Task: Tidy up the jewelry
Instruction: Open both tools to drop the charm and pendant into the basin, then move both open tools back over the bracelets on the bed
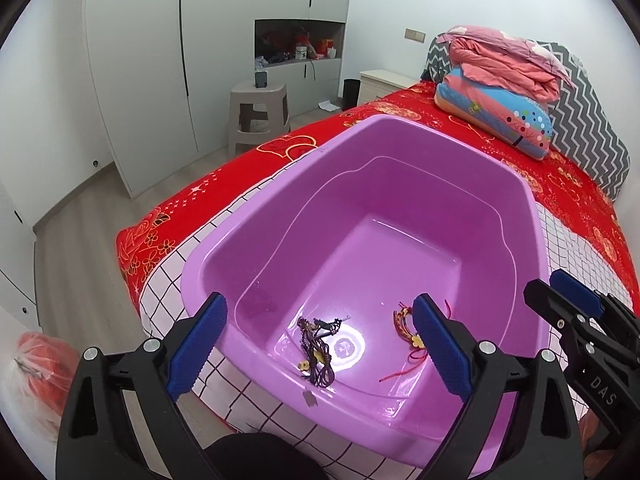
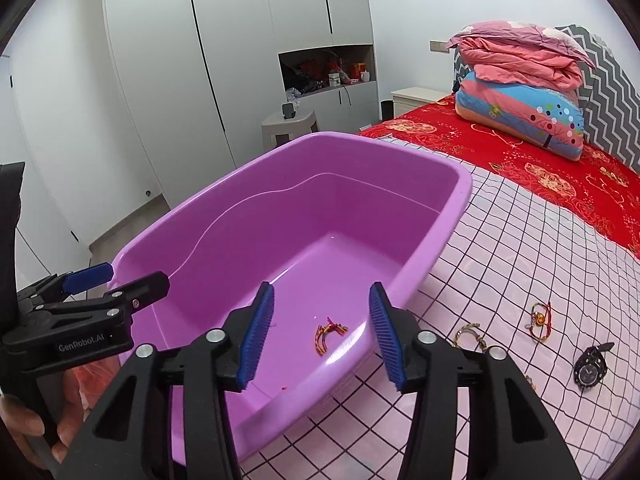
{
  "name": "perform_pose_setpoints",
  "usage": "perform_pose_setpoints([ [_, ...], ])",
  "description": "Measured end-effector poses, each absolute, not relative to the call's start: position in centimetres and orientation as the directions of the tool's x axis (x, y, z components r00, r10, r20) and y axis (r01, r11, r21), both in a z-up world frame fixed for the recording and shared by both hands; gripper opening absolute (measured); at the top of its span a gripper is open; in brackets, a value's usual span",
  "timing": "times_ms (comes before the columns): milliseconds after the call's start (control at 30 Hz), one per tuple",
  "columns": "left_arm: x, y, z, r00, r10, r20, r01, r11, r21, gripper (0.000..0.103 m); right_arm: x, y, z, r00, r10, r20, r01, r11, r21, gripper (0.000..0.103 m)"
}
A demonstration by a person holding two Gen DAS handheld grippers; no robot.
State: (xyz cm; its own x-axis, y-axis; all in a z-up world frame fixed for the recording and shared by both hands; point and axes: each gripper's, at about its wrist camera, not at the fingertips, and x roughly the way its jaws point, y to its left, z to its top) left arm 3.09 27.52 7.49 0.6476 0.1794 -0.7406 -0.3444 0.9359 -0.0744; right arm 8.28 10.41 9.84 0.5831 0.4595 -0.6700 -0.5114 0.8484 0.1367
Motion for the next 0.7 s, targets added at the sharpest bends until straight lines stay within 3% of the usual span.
perform_pose_setpoints([
  [700, -0.6, 23.1, 8.4, 0.673, 0.116, -0.730, -0.265, 0.960, -0.092, 0.095, 3.1, 3.7, 9.4, 0.630, 0.439, -0.640, -0.437, 0.882, 0.175, 0.058],
])
